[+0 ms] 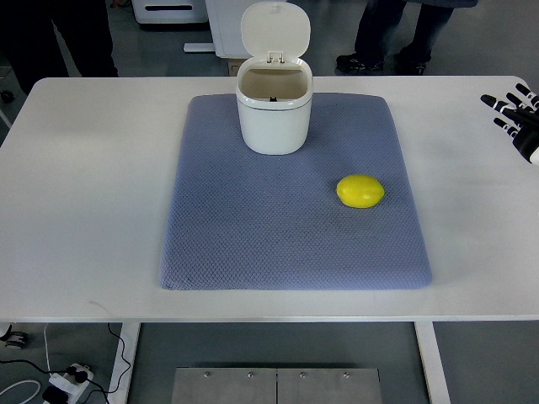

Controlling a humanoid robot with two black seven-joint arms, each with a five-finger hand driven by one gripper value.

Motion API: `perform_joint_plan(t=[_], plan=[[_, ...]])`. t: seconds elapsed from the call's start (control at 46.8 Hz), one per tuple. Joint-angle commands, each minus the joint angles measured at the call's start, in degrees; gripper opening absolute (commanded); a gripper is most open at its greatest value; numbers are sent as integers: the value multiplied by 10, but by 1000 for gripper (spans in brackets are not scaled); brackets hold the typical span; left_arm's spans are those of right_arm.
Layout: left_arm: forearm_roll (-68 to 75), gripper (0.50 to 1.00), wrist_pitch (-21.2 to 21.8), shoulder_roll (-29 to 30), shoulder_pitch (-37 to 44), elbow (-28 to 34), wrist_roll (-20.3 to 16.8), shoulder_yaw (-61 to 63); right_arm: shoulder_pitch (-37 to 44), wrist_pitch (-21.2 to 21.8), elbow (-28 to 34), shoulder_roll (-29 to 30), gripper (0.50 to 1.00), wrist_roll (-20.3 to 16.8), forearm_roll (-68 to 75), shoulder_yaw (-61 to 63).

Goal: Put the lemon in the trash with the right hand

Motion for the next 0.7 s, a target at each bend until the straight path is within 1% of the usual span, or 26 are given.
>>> perform_joint_plan(t=[0.0, 0.683], plan=[[-1, 1000, 1, 0, 3, 0, 0, -1, 0, -1, 0, 1, 1000, 0, 0, 1], [1, 1000, 1, 0, 4, 1, 0, -2, 0, -2, 0, 6, 1000, 0, 0, 1]])
